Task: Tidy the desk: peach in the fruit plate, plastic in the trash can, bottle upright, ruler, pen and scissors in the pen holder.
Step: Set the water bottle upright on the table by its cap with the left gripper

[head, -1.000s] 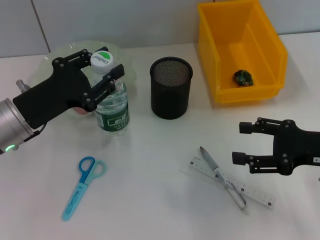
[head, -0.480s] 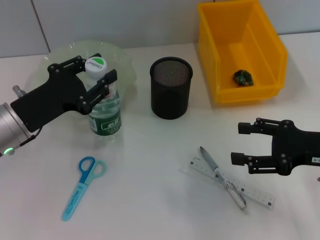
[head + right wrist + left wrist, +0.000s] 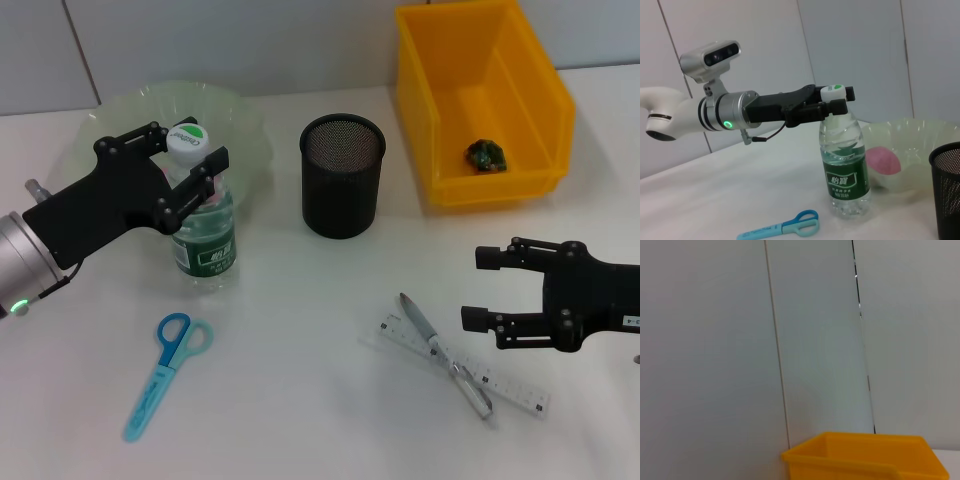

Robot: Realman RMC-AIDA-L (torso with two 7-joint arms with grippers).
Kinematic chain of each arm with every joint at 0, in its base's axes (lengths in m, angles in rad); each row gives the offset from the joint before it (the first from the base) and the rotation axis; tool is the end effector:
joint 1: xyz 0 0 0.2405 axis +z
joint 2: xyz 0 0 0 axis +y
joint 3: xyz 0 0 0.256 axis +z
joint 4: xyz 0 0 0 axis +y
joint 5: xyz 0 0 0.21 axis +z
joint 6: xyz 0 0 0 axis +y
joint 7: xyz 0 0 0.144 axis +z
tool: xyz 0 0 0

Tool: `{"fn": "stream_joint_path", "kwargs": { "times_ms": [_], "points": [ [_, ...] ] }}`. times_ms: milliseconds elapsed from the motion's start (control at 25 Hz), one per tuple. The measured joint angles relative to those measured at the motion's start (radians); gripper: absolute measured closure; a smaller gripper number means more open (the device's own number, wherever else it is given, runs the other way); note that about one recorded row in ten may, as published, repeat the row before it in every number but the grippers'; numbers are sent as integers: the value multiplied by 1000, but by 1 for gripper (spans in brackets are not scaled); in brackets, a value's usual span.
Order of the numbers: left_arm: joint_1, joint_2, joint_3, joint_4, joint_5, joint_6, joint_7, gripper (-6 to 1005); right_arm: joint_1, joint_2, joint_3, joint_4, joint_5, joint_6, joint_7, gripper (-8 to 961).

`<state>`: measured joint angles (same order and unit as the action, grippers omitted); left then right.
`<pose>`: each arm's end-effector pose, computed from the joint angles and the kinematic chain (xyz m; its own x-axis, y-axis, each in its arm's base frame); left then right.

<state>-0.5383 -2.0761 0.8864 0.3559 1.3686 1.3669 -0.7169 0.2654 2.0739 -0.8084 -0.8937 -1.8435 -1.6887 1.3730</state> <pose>-0.2493 0.3497 -0.0200 0.7581 -0.1015 0.6441 0.3290 -0.7934 -0.5122 0.2894 0.2719 0.0335 0.7965 -0.2889 -0.5312 -0.4396 -0.8799 -0.1806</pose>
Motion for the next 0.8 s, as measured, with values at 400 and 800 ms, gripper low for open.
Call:
{"fn": "stream_joint_path", "kwargs": {
  "times_ms": [400, 800],
  "points": [
    [-1, -1, -1, -19, -4, -11, 10, 549, 1, 0, 0, 1, -8, 1, 0, 122],
    [-2, -3, -1, -21, -6, -20, -3, 548, 2, 0, 0, 1, -10, 2, 0, 122]
  ]
}}
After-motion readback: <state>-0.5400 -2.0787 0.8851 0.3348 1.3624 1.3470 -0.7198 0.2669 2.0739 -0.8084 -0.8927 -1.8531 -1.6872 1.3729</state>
